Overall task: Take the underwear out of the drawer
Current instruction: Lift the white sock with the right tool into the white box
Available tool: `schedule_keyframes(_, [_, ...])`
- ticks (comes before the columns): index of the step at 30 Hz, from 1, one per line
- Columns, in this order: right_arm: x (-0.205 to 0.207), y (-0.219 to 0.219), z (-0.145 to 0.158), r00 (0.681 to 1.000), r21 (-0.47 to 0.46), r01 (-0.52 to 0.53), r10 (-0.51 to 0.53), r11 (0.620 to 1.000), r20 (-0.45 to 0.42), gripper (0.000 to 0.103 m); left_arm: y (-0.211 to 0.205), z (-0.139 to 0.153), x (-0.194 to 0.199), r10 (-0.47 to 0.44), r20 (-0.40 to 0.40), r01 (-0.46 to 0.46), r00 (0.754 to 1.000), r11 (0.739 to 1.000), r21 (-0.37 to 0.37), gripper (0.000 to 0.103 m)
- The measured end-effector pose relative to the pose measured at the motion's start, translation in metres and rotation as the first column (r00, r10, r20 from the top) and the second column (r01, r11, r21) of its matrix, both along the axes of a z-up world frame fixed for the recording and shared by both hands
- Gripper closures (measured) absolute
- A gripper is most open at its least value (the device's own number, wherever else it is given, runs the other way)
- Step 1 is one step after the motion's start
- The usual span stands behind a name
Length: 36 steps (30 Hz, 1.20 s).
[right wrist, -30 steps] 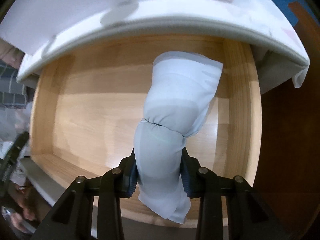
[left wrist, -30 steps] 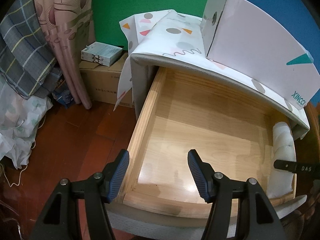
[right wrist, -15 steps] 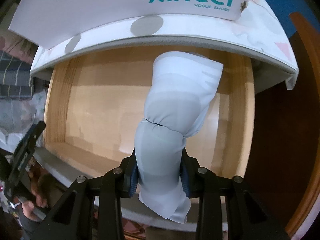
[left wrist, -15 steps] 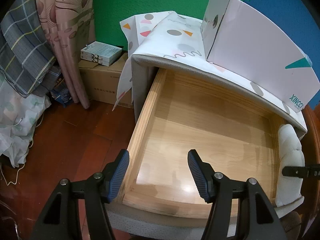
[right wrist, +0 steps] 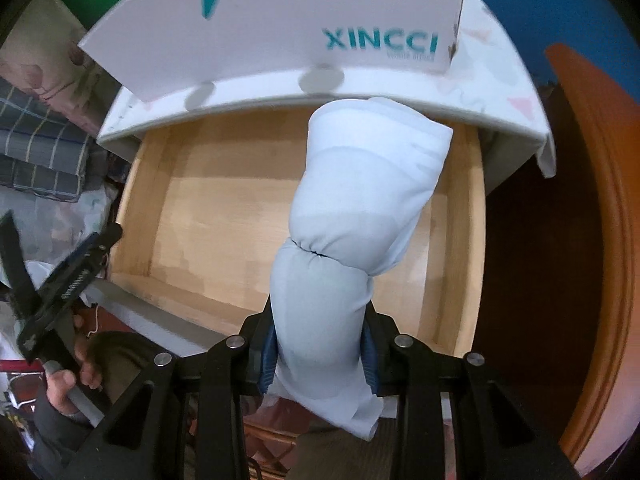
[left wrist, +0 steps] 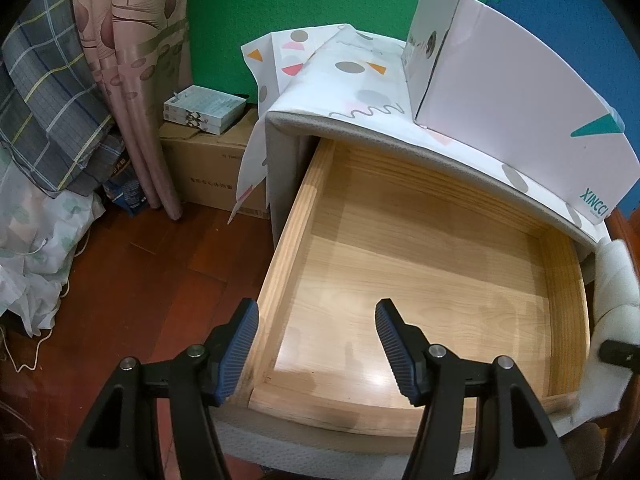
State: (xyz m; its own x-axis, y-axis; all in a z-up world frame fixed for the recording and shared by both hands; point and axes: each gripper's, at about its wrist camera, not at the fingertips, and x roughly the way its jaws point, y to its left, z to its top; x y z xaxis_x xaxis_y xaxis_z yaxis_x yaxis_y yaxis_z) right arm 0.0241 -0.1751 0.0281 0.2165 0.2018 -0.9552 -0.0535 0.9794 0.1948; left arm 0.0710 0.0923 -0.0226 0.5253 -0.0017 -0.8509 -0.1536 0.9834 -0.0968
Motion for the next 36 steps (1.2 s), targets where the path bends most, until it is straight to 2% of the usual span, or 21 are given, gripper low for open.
schedule_keyframes(13, [-0.003, -0.003, 0.064, 0.99, 0.02, 0.004, -0.007, 1.0, 0.139, 0.072, -0.006, 0.001, 0.0, -0.021, 0.006, 0.02, 1.0, 0.999, 0.042, 0.041])
schedule_keyframes(23, [0.011, -0.01, 0.12, 0.968, 0.028, 0.021, -0.028, 0.999, 0.25, 0.072, -0.008, 0.002, -0.002, -0.03, 0.011, 0.029, 0.999, 0.998, 0.058, 0.041])
schedule_keyframes(36, [0.065, -0.007, 0.184, 0.931, -0.027, 0.036, -0.024, 0.999, 0.365, 0.072, -0.01, 0.003, -0.003, -0.033, 0.011, 0.033, 0.999, 0.998, 0.058, 0.041])
